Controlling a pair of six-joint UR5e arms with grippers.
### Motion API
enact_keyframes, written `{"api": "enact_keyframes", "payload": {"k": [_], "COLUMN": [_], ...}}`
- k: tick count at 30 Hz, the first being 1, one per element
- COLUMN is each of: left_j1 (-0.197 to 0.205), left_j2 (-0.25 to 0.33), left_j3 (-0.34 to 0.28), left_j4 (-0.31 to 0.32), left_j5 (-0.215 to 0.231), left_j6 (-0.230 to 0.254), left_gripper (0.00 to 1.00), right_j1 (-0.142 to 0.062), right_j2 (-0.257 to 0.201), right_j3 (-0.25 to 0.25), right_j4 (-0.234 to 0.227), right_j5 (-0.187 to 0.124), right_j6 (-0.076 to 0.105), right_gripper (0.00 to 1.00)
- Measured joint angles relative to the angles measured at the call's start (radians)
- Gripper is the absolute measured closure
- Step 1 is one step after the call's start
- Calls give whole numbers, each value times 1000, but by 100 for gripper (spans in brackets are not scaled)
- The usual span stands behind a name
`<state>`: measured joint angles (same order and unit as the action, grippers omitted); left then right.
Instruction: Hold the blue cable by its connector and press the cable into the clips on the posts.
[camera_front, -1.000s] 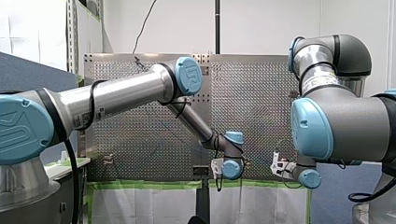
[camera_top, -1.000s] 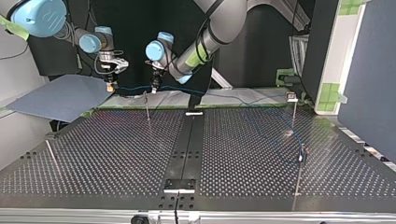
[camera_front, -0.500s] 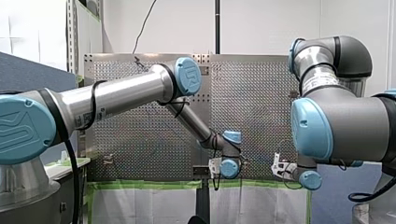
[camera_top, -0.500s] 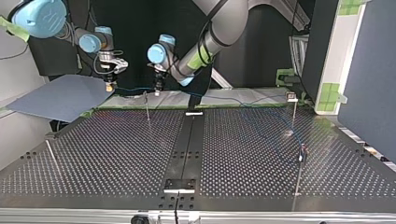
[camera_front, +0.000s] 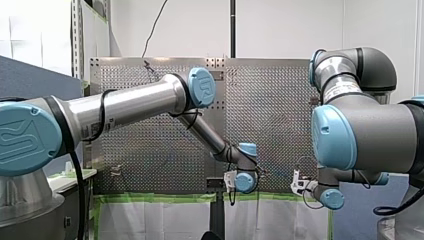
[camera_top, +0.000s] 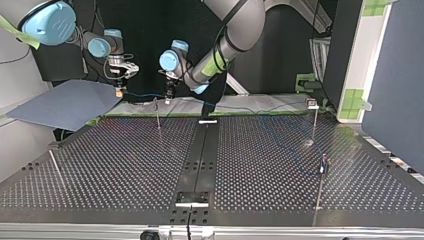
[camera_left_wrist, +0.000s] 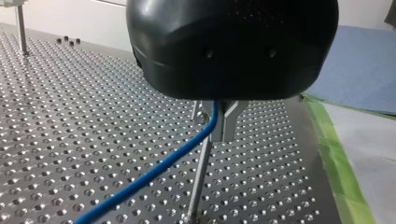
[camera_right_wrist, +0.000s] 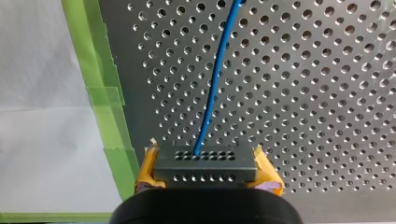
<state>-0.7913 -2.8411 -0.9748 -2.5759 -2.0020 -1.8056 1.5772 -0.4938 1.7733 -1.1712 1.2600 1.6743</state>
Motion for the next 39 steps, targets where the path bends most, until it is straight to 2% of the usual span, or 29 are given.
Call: {"api": "enact_keyframes", "payload": {"k": [4, 17, 29, 39], "left_j1": [7, 32, 49, 53], "left_j2": [-1, -2, -5, -50], "left_j3": [6, 10, 33, 82], "left_j4": [-1, 7, 5, -18], "left_j5": [3, 59, 75, 81], "left_j6": [-2, -24, -24, -26], "left_gripper": [100, 100, 100, 100], "right_j1": [2, 4, 8, 13], "right_j2": [0, 1, 2, 3], "right_j3": [-7, -18, -28, -33], "right_j4": [2, -11, -13, -14], "right_j5": [0, 0, -2, -1], "right_j6": [0, 7, 8, 5], "right_gripper": [100, 100, 100, 100]}}
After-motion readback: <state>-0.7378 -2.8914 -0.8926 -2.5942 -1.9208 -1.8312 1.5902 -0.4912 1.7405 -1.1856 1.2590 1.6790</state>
